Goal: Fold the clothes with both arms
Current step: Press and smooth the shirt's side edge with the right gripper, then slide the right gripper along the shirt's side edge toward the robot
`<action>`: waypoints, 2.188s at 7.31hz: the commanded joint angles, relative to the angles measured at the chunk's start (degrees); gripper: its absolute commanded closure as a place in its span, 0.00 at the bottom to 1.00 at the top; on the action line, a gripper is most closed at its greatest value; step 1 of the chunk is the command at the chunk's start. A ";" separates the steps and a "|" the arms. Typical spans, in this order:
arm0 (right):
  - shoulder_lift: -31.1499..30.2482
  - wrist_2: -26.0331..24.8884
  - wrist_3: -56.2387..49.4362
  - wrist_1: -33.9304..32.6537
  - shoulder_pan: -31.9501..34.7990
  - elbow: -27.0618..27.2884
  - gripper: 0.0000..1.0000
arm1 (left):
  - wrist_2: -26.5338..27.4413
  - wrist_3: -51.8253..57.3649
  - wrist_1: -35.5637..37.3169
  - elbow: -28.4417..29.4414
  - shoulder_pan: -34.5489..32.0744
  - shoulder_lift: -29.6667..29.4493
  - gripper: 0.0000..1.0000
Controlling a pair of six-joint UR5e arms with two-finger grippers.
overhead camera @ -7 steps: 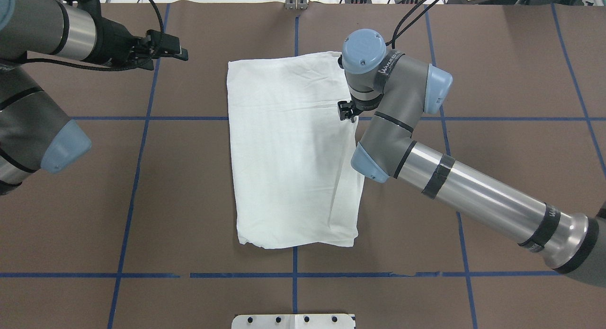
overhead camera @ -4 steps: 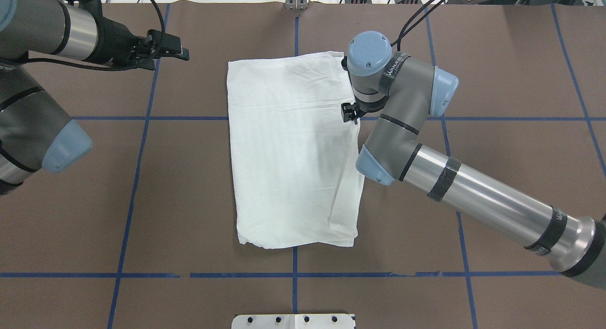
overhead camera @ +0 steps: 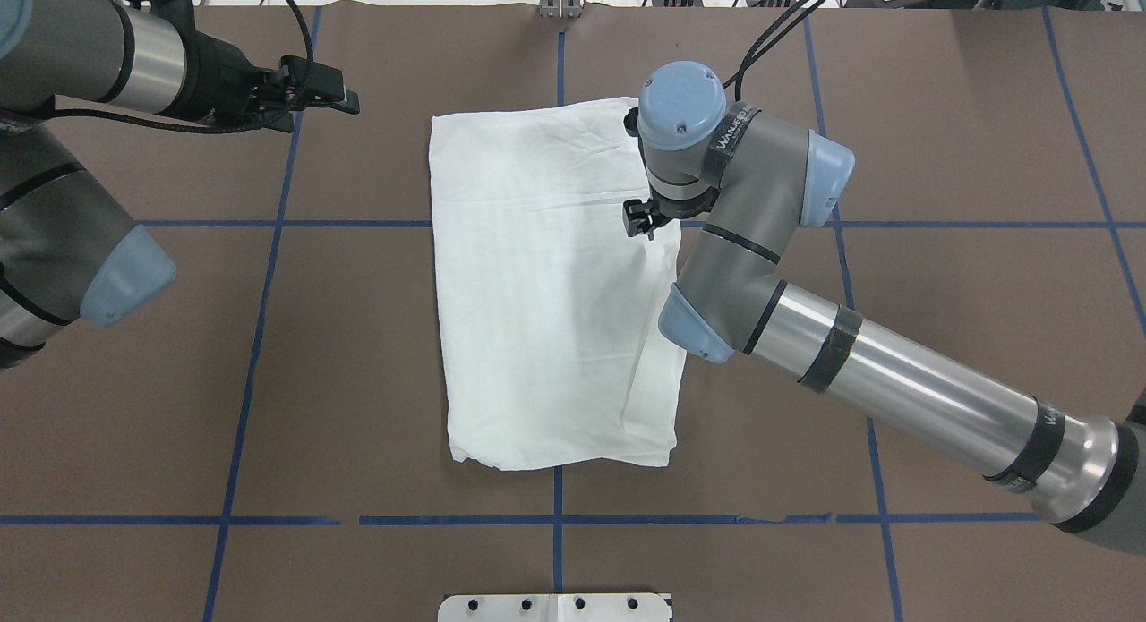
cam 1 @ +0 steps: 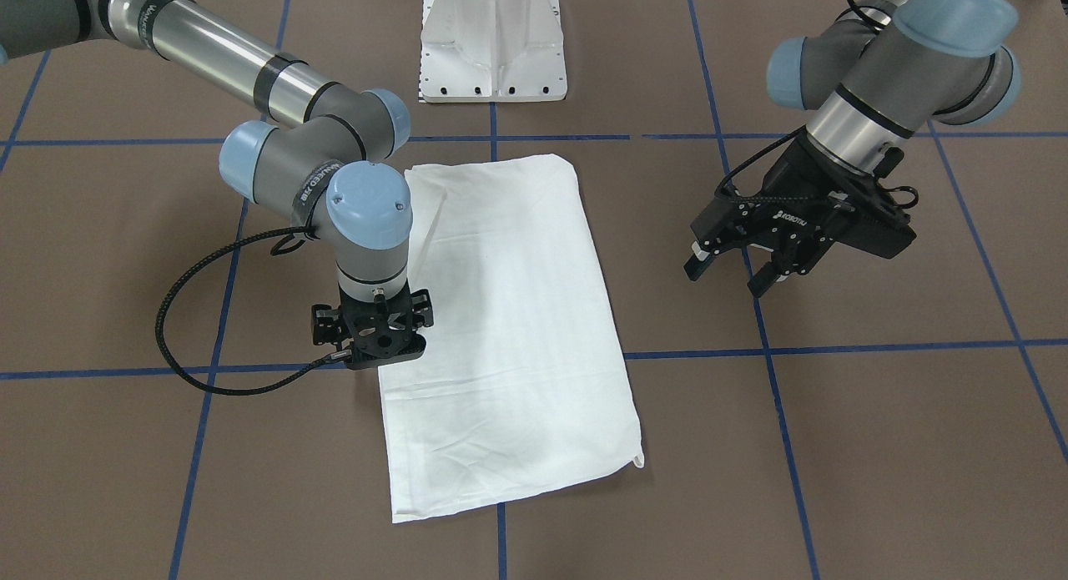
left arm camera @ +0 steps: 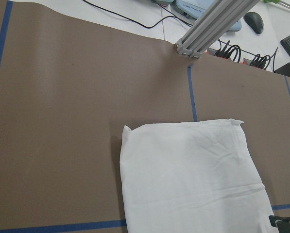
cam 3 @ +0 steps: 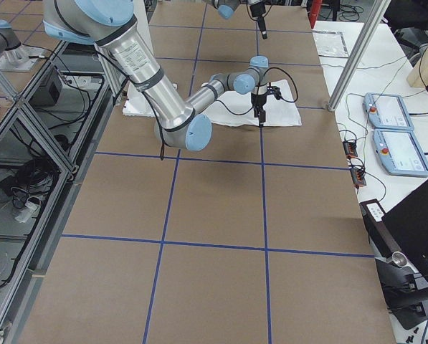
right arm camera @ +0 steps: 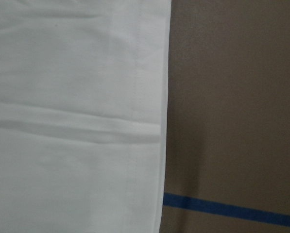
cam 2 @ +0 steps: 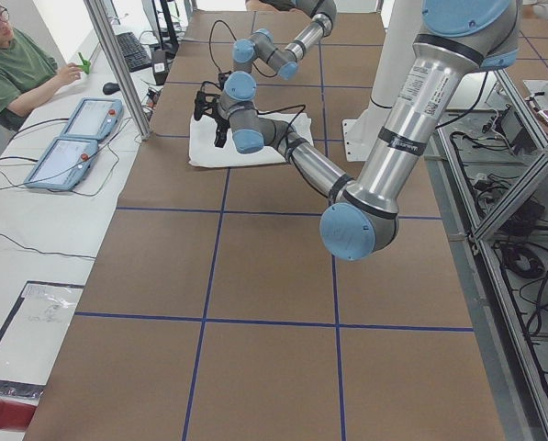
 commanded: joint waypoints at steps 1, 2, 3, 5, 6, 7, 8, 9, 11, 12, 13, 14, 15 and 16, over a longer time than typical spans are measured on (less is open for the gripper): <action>-0.50 0.09 0.09 -1.44 -1.77 2.24 0.00 | -0.10 0.19 0.01 0.00 0.00 -0.01 0.00; -0.59 0.17 0.00 -4.50 -2.22 4.61 0.00 | -0.10 0.19 0.01 0.00 0.00 0.07 0.00; -1.20 0.18 0.00 -8.01 -2.83 7.33 0.00 | -0.10 0.28 -0.08 0.00 0.00 -0.01 0.00; -2.96 0.09 0.00 -8.49 -4.06 8.94 0.00 | -0.10 0.36 -0.08 0.00 0.00 -0.02 0.00; -2.79 0.00 0.09 -8.05 -4.15 8.50 0.00 | -0.10 0.36 -0.08 -0.09 0.00 -0.02 0.00; -2.79 -0.17 0.18 -7.70 -4.68 8.32 0.00 | -0.10 0.36 -0.08 -0.09 0.00 -0.02 0.00; -2.79 -0.26 0.09 -7.70 -4.68 8.32 0.00 | -0.10 0.36 -0.08 -0.09 0.00 -0.02 0.00; -2.87 -0.35 0.09 -7.61 -4.77 8.32 0.00 | -0.10 0.28 -0.08 -0.09 0.00 -0.10 0.00; -2.96 -0.35 0.09 -7.61 -5.29 8.06 0.00 | -0.10 0.36 -0.08 -0.18 0.00 -0.10 0.00; -3.14 -0.44 0.09 -7.61 -5.64 8.06 0.00 | -0.19 0.28 -0.08 -0.35 0.00 -0.10 0.00; -3.66 -0.44 0.09 -7.61 -5.73 8.14 0.00 | -0.19 0.28 0.01 -0.44 0.00 -0.10 0.00; -4.54 -0.44 0.09 -7.61 -5.74 8.84 0.00 | -0.10 0.28 0.01 -0.44 0.00 -0.10 0.00; -5.42 -0.44 0.09 -7.70 -5.74 9.37 0.00 | -0.10 0.28 0.01 -0.44 0.00 -0.10 0.00; -6.21 -0.44 0.09 -7.70 -5.65 9.81 0.00 | -0.10 0.28 -0.08 -0.27 0.00 -0.10 0.00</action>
